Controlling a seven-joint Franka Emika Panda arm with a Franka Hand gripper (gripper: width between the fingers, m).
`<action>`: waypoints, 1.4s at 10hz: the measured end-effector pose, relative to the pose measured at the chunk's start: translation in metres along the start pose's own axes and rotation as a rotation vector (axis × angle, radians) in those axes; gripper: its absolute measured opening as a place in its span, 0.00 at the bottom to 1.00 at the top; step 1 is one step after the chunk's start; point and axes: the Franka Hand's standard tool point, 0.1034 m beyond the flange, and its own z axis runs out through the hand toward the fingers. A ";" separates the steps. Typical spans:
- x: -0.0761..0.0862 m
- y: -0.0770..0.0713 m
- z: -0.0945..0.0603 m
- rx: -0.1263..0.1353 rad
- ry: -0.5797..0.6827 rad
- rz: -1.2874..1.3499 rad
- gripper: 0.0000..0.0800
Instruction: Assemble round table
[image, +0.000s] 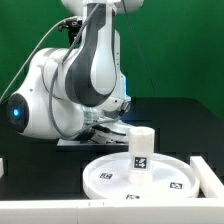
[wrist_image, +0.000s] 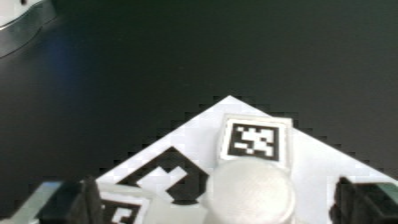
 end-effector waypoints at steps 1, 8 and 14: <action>0.000 0.000 0.000 0.000 0.000 0.000 0.75; 0.000 0.000 0.000 0.000 0.000 -0.001 0.27; -0.054 -0.009 -0.078 0.021 0.169 -0.127 0.27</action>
Offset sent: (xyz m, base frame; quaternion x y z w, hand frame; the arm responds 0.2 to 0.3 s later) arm 0.0000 0.0000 0.0000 0.0000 0.0000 0.0000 1.0000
